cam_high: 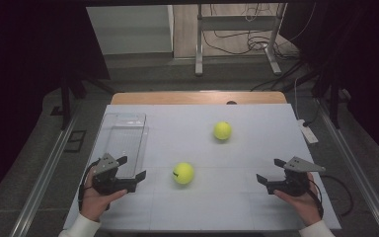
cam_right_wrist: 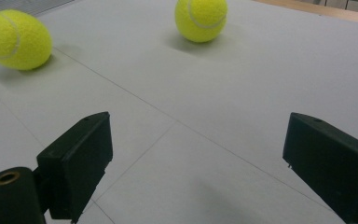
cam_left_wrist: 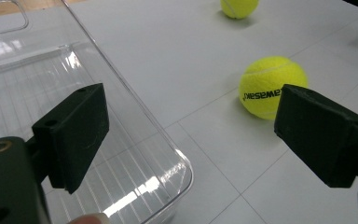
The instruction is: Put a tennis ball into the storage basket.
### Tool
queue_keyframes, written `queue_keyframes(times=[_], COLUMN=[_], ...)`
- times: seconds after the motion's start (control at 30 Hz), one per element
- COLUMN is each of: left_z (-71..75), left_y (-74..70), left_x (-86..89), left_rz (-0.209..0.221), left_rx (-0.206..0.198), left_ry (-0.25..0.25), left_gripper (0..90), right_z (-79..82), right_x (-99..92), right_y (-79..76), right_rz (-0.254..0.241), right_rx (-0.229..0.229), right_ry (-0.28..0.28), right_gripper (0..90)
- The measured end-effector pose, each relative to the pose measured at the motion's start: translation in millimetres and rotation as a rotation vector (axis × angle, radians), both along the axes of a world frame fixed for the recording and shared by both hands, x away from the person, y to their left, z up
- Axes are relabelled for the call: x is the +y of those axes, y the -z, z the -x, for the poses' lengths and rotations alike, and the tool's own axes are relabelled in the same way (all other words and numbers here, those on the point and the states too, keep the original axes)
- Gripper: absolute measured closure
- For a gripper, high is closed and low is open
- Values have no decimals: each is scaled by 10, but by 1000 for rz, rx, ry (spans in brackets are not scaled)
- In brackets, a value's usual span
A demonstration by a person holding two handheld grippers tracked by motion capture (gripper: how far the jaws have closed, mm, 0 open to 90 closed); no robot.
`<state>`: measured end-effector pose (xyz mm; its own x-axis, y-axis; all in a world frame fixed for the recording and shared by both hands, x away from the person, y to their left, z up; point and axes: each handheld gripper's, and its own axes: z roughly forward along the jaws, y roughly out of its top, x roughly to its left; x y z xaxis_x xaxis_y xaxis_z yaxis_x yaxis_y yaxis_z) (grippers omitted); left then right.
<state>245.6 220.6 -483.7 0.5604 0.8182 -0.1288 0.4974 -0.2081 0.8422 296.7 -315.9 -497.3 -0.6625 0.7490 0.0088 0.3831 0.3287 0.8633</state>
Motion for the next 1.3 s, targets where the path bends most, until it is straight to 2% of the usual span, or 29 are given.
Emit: queue_keyframes(times=[0.4,0.6,0.83,1.0,1.3], left_z=[-26,-43,-70,-94,-139], left_y=[-39,-120,-157,-193,-230], left_x=[-51,-80,-122,-144,-191], left_rz=[-1,12,-2,-3,1], left_rx=[7,-2,1,1,1], left_ry=[8,5,23,35,50], left_gripper=[113,114,115,116,115], right_z=[0,2,6,3,-1], right_x=[-1,-7,-11,-18,-21], right_y=[-5,-9,-12,-13,-9], right_rz=[-13,-15,-16,-29,-23], right_rx=[5,3,0,5,4], right_ry=[-4,-5,-6,-2,1], right_gripper=[85,85,85,85,85])
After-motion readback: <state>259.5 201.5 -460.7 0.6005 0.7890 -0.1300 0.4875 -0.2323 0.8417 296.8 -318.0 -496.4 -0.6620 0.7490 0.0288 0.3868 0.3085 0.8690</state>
